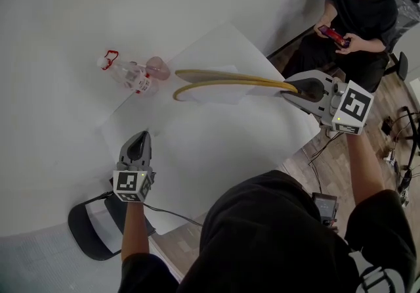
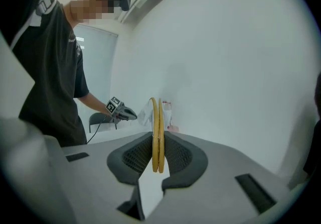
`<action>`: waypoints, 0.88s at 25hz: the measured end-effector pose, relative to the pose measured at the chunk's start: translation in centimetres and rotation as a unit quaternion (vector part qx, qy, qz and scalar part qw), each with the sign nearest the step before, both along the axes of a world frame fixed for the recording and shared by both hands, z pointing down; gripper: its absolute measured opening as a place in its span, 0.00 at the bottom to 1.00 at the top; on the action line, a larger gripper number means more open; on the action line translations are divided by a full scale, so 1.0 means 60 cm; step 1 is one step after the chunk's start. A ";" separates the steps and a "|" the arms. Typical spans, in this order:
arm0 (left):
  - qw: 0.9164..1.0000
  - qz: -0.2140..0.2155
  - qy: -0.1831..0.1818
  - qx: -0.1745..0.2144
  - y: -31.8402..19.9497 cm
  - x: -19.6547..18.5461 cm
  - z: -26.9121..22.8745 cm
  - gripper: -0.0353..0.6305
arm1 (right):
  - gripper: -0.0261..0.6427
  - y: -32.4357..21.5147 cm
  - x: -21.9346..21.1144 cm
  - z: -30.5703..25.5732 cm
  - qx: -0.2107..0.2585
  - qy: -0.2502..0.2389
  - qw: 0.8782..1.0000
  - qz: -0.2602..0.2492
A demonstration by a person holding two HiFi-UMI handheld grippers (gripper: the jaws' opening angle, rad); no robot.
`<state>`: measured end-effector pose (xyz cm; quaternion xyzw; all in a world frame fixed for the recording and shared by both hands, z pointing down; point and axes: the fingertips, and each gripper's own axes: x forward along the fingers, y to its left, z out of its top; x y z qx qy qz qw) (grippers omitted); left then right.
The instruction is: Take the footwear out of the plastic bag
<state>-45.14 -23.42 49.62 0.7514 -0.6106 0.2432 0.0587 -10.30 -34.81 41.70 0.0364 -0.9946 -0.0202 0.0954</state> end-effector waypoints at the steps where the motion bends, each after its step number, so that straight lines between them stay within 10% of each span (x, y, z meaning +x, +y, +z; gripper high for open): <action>1: 1.000 -0.018 0.002 0.002 -0.003 -0.003 -0.006 0.09 | 0.14 0.002 -0.006 -0.004 -0.010 -0.016 1.000 0.006; 13: 0.986 -0.158 0.017 0.055 -0.008 0.020 -0.057 0.09 | 0.14 -0.008 -0.009 0.010 -0.088 -0.123 0.972 0.178; 22: 0.981 -0.182 0.042 0.050 0.012 0.029 -0.032 0.09 | 0.14 -0.029 0.021 0.054 -0.119 -0.119 0.953 0.252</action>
